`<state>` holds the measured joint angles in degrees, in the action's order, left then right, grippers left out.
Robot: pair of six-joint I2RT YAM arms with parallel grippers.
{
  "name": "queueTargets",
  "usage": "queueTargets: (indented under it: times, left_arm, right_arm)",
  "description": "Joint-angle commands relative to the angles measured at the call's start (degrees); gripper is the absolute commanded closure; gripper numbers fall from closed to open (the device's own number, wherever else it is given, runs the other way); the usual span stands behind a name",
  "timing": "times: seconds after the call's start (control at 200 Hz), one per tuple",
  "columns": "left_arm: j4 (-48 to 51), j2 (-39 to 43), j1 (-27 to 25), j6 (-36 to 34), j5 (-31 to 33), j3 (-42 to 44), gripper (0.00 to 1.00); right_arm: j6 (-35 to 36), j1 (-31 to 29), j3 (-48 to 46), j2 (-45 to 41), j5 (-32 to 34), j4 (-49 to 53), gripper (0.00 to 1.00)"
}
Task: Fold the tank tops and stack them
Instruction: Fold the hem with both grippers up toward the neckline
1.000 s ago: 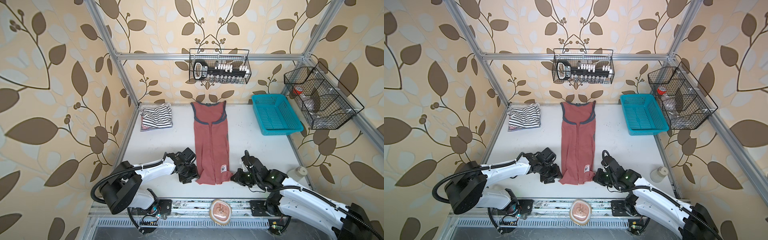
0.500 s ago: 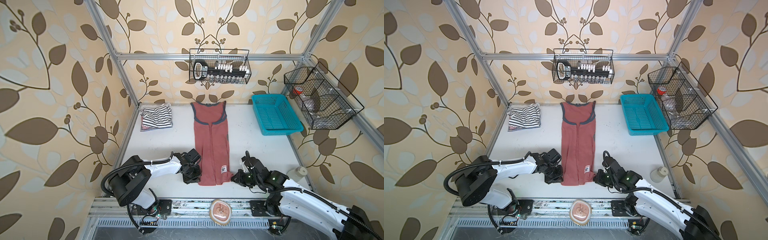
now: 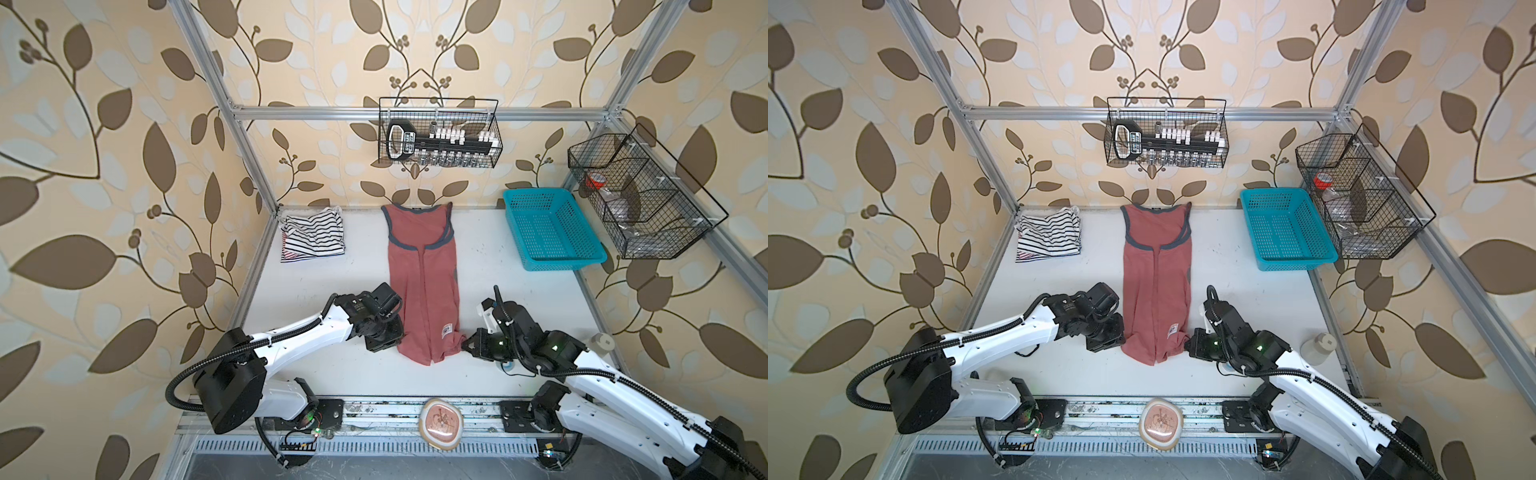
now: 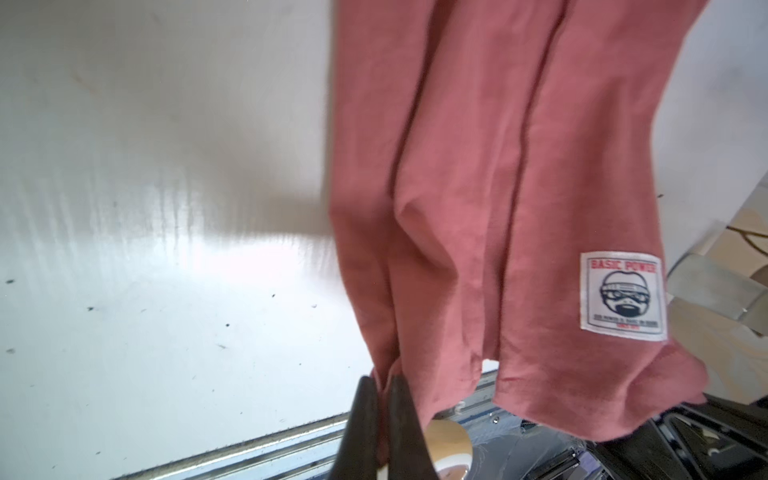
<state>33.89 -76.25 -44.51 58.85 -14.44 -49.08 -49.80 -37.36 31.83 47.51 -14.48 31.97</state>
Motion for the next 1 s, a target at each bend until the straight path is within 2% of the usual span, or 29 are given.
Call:
queueTargets:
  times: [0.0, 0.2, 0.39, 0.995]
  left_arm:
    - [4.64, -0.1, 3.34, -3.29, 2.34, -3.31, 1.0]
    - [5.52, -3.58, 10.69, -8.93, 0.84, -9.31, 1.0]
    - [7.07, -12.0, 13.99, -14.18, -2.28, -17.71, 1.0]
    - [12.32, -32.97, 24.21, -21.97, -10.4, -40.33, 1.0]
  right_arm:
    - [5.83, 3.77, 3.29, 2.69, -3.0, 2.35, 1.0]
    - [11.84, 10.72, 8.64, 10.34, -8.43, 1.07, 1.0]
    - [15.87, 14.72, 13.76, 18.05, -11.51, 0.32, 1.0]
    - [19.04, 24.26, 27.28, 41.21, -19.48, -5.04, 1.0]
